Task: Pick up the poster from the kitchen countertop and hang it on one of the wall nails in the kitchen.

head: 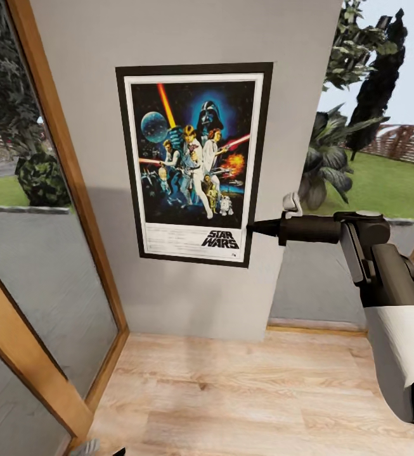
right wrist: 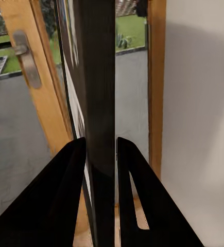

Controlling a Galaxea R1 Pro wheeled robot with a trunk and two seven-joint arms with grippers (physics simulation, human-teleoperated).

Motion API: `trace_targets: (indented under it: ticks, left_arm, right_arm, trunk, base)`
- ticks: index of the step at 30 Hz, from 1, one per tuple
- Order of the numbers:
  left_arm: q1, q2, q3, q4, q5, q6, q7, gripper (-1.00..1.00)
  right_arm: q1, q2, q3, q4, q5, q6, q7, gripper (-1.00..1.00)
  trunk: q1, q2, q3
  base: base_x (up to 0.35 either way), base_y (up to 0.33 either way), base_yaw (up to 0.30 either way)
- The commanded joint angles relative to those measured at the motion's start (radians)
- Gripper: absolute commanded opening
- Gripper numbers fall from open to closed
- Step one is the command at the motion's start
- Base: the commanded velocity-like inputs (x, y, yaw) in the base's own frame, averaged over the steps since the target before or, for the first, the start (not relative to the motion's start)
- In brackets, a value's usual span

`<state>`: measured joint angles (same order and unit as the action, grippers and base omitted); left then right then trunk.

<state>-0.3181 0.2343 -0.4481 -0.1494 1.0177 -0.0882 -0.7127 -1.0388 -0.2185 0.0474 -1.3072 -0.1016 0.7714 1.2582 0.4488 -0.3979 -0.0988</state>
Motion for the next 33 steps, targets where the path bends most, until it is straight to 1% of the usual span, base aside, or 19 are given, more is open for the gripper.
trace_targets:
  ticks: [1, 12, 15, 33]
  left_arm:
    - [-0.001, 0.000, -0.009, 0.001, 0.004, -0.008, -0.001, 1.00]
    - [-0.001, 0.000, -0.009, 0.001, 0.004, -0.008, -0.001, 1.00]
    - [-0.001, 0.000, -0.009, 0.001, 0.004, -0.008, -0.001, 1.00]
    - [-0.001, 0.000, -0.009, 0.001, 0.004, -0.008, -0.002, 1.00]
  right_arm:
    - [-0.001, -0.001, 0.002, 0.000, -0.008, 0.009, 0.000, -1.00]
    - [-0.001, -0.001, 0.002, 0.000, -0.008, 0.009, 0.000, -1.00]
    - [-0.001, -0.001, 0.002, -0.001, -0.008, 0.009, 0.000, -1.00]
    - [-0.001, -0.001, -0.001, -0.001, -0.007, 0.011, 0.000, -1.00]
  trunk:
    - [0.001, -0.002, -0.002]
    - [0.001, -0.002, -0.002]
    - [0.001, -0.002, -0.002]
    - [0.001, -0.002, -0.002]
  base:
    - [0.334, 0.109, 0.000]
    - [0.333, 0.109, 0.000]
    - [0.224, 0.080, 0.000]
    - [0.023, 0.008, 0.000]
